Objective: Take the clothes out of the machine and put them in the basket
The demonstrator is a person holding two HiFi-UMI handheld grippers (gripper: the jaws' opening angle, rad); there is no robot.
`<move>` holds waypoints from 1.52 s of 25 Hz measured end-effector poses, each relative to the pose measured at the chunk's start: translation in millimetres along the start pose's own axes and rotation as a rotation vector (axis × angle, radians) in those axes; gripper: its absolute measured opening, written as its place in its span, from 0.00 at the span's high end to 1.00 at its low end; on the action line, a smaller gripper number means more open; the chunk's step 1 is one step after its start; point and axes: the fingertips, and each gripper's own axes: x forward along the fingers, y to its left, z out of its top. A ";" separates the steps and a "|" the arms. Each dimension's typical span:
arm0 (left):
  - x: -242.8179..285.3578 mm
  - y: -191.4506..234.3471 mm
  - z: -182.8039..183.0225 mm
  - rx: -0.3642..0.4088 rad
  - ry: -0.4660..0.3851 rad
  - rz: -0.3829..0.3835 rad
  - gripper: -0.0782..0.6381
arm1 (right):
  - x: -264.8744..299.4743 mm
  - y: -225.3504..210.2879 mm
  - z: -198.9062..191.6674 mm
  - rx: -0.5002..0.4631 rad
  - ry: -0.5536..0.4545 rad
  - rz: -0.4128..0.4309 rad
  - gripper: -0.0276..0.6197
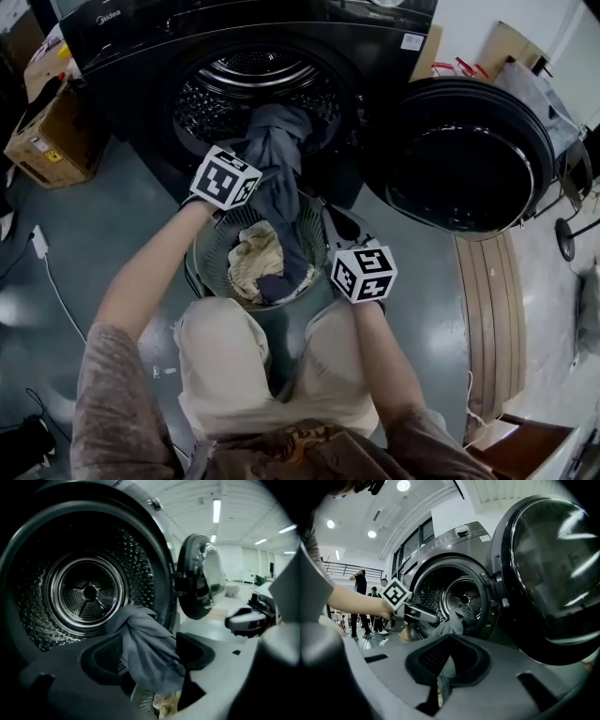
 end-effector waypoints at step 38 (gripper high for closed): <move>-73.8 -80.5 -44.3 -0.032 0.108 -0.209 0.80 | 7.9 -7.3 -11.5 -0.025 0.025 -0.005 0.96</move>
